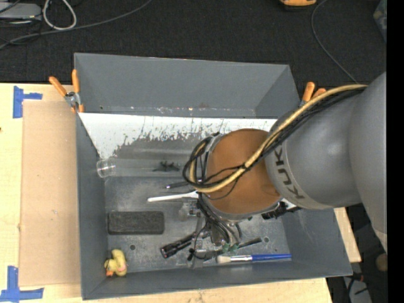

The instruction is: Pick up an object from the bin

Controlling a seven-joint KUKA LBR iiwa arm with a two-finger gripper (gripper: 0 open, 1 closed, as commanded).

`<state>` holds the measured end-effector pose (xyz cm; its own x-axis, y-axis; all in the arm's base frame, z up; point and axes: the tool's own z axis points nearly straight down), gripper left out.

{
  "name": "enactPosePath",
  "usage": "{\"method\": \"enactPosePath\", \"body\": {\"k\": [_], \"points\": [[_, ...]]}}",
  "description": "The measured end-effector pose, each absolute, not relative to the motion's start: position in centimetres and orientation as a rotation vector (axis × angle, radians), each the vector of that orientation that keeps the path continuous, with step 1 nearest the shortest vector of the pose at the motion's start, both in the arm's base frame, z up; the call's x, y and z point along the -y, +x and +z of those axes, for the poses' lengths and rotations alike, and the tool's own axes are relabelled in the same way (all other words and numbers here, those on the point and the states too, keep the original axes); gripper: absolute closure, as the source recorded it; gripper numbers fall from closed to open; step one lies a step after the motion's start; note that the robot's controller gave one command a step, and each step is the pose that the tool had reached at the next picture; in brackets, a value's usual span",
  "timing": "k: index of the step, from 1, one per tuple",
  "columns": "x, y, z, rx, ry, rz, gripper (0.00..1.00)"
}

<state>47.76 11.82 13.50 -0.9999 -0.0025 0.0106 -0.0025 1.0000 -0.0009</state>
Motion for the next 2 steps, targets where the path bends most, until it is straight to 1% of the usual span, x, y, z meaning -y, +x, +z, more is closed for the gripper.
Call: {"method": "enactPosePath", "body": {"k": [1, 2], "points": [[-11.7, 48.0, 13.8, 3.138, -0.004, 0.0, 0.0], [-7.0, 47.8, 7.4, 3.126, 0.293, -0.001, 0.0]]}}
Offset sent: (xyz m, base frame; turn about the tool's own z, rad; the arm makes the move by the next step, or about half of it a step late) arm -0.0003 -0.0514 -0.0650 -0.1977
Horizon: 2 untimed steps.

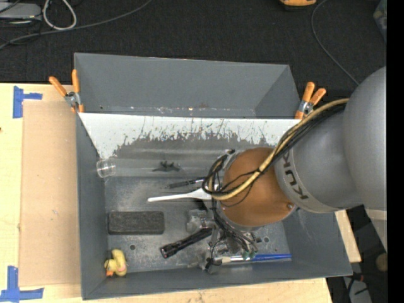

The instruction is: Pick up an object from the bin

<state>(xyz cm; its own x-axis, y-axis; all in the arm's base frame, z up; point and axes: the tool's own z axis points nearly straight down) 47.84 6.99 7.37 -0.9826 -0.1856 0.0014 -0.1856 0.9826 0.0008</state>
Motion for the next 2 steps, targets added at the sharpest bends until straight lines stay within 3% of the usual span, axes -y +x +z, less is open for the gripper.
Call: {"method": "enactPosePath", "body": {"k": [1, 2], "points": [[-6.7, 47.1, 14.2, 3.109, 0.425, -0.002, 0.0], [-5.5, 47.2, 9.7, 3.111, 0.393, -0.002, 0.0]]}}
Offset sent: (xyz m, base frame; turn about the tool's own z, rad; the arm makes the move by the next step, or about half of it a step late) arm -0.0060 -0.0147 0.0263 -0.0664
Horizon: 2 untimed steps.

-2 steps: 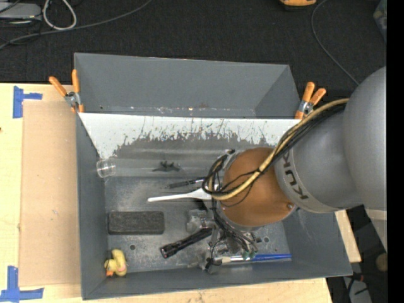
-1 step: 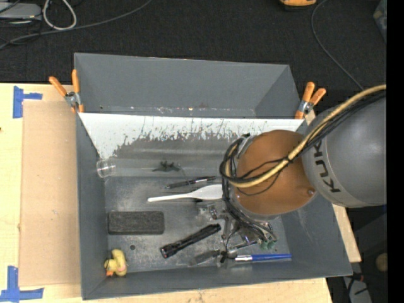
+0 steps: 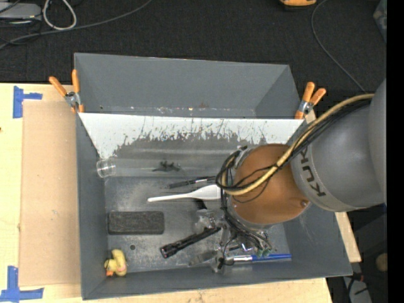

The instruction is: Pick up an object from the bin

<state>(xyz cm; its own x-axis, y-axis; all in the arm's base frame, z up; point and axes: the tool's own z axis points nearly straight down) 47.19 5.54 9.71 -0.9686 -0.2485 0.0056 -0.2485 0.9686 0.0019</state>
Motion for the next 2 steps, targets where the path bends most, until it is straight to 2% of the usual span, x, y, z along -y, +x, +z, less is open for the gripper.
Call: {"method": "enactPosePath", "body": {"k": [1, 2], "points": [[-2.8, 48.2, 7.0, 3.126, 0.441, -0.003, 0.0], [-4.7, 49.2, 7.0, 3.132, 0.289, -0.005, 1.0]]}}
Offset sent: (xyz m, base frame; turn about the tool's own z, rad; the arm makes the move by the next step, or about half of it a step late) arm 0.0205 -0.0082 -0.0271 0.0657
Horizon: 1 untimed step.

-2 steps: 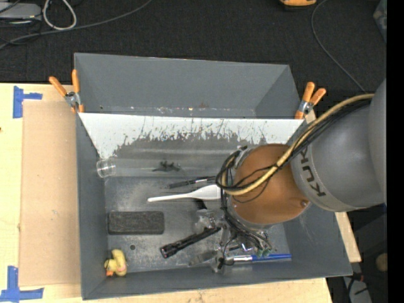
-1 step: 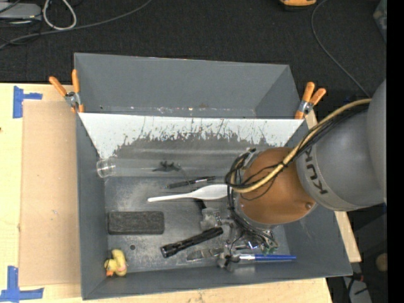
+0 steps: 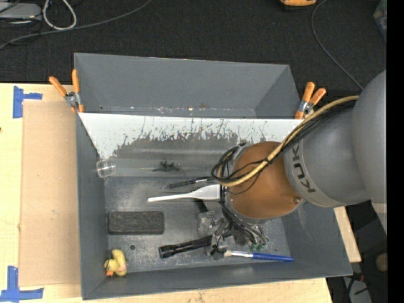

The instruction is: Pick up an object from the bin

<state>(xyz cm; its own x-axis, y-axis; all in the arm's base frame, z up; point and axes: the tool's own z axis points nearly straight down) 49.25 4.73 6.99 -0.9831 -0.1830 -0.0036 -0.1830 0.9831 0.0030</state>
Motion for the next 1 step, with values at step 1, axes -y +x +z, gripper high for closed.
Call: {"method": "enactPosePath", "body": {"k": [1], "points": [[-4.72, 49.25, 6.99, -3.125, -0.287, 0.005, 1.0]]}}
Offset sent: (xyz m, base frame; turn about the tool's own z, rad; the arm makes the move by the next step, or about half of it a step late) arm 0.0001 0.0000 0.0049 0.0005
